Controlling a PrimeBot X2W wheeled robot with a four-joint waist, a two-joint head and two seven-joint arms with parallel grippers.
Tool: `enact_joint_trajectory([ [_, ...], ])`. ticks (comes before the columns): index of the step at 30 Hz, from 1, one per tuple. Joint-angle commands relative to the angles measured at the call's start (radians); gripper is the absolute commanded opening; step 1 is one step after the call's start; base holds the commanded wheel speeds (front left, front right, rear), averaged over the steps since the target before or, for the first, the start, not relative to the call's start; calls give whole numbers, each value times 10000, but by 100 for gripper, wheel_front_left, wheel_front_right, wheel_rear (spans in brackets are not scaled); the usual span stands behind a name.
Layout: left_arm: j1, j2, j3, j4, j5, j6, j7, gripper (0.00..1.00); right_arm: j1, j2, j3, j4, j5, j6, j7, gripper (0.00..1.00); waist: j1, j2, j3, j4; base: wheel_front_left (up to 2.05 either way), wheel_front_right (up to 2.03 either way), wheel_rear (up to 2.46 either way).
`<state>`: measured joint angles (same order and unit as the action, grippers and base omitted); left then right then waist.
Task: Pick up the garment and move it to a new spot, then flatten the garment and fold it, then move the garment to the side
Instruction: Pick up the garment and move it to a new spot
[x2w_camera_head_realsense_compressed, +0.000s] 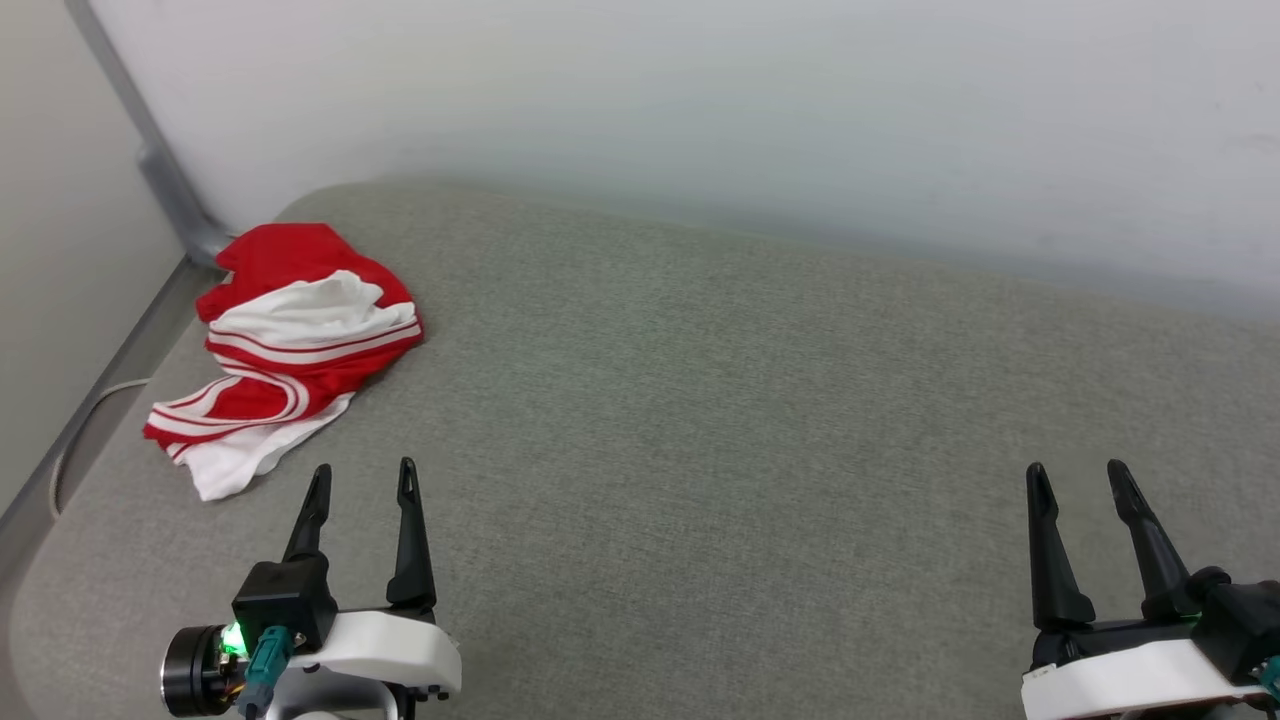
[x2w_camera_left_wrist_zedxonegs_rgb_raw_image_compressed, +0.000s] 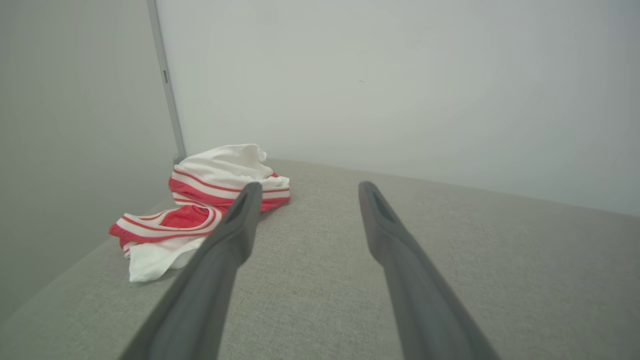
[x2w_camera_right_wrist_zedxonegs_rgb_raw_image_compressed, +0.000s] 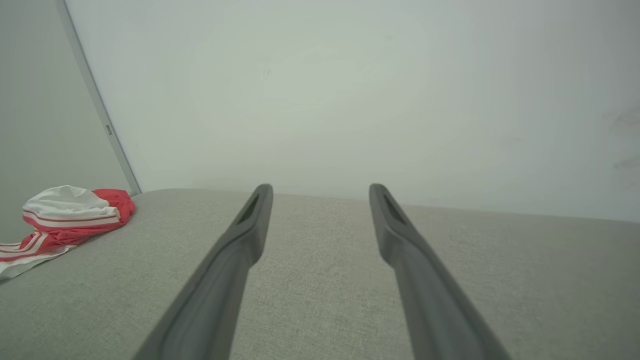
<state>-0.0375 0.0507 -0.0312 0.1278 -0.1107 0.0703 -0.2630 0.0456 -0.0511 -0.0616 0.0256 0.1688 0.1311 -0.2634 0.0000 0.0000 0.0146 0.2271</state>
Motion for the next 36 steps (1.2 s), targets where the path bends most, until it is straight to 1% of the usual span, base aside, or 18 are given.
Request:
enact_joint_trajectory([
  [1,-35,-7,27,-22,3,-7,-28,100,47,15,-3,-25,-24,-7,-21,100,0,0,10,373,0,0,0],
  [12,23,-7,224,-25,47,-83,-28,100,96,15,4,-50,58,-7,-21,100,0,0,15,1974,0,0,0],
  [19,40,-9,255,-31,7,-112,-28,100,151,15,17,-48,4,-7,-21,100,0,0,11,2863,0,0,0],
  [28,371,-8,643,-402,-159,193,-28,100,-344,13,496,120,-146,-8,-21,100,0,0,267,3060,0,0,0],
  [36,453,-8,782,-503,-243,210,-28,100,-440,13,584,183,-165,-7,-21,100,0,0,301,3070,0,0,0],
])
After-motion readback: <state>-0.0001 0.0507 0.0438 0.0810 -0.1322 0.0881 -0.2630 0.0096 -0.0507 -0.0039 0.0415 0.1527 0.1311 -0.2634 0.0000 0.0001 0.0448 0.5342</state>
